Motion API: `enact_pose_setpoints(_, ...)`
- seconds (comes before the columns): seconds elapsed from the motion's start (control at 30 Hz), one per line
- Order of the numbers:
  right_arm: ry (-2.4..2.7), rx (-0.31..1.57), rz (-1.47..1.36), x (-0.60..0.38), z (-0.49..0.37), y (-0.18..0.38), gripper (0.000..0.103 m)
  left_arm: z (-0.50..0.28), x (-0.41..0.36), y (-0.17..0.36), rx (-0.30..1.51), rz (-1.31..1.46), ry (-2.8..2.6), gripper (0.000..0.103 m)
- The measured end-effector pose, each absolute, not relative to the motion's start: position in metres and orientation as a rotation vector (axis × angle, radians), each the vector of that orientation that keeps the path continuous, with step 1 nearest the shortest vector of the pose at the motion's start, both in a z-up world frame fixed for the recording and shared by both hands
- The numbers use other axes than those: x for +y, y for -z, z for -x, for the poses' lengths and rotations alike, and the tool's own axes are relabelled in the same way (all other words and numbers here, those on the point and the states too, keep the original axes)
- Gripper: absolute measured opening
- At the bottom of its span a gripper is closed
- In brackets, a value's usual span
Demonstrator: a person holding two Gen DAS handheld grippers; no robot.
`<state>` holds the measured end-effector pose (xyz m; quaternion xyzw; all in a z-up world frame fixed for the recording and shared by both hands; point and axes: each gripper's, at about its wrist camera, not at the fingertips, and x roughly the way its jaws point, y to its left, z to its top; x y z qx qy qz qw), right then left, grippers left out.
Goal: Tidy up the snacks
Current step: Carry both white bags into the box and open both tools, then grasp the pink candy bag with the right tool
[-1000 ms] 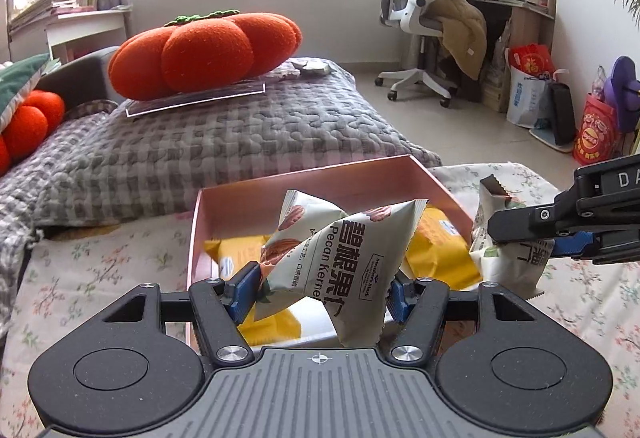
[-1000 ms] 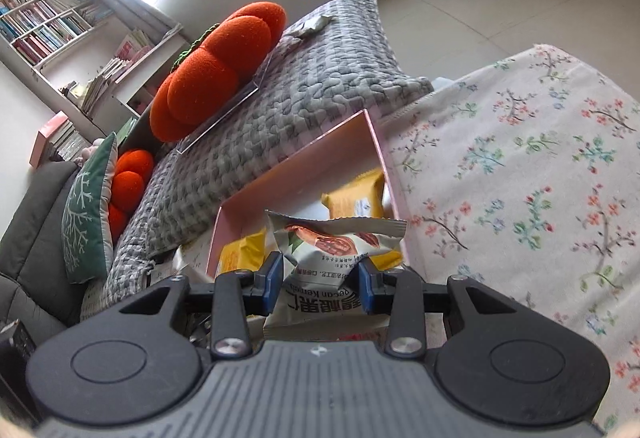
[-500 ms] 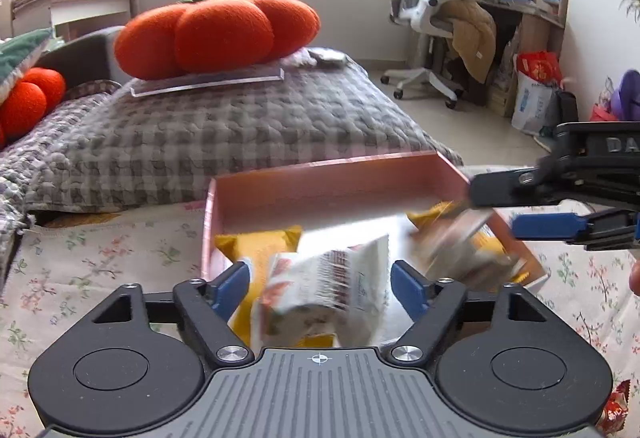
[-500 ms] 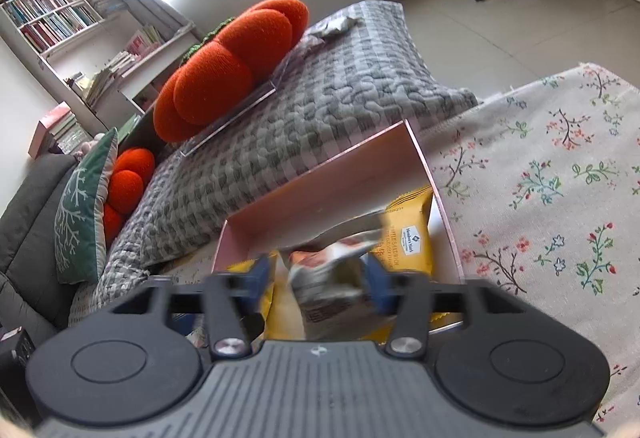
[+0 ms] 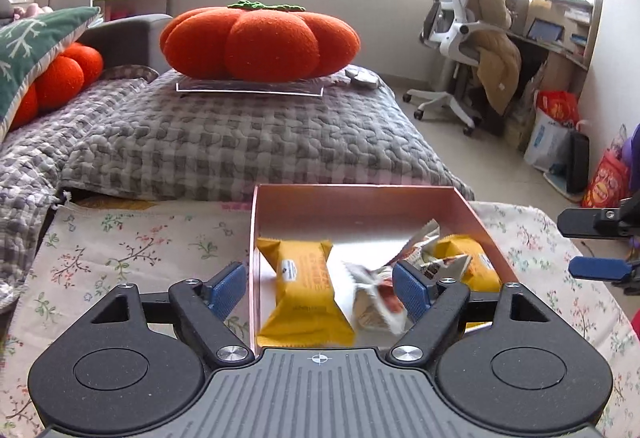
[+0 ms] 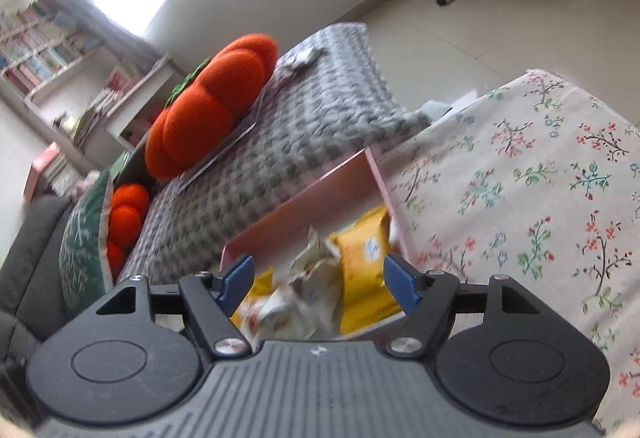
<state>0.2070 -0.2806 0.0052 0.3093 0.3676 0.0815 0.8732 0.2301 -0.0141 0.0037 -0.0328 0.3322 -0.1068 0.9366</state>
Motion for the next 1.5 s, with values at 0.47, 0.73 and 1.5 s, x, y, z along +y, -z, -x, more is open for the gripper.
enact_pose_setpoints(0.47,-0.130,0.884,-0.380,-0.271,-0.163,-0.016,0.081,-0.179,-0.009,-0.003,0.837,0.001,0.173,0.083)
enact_pose_setpoints(0.73,-0.156,0.944,-0.397,-0.263,-0.133,-0.011,0.083,-0.142,-0.012,0.004,0.904,0.011,0.222,0.084)
enact_pose_setpoints(1.5,-0.273,1.131,-0.262,-0.214,-0.098,0.027,0.068,-0.096,0.013,0.034,0.984,0.035,0.147,0.086)
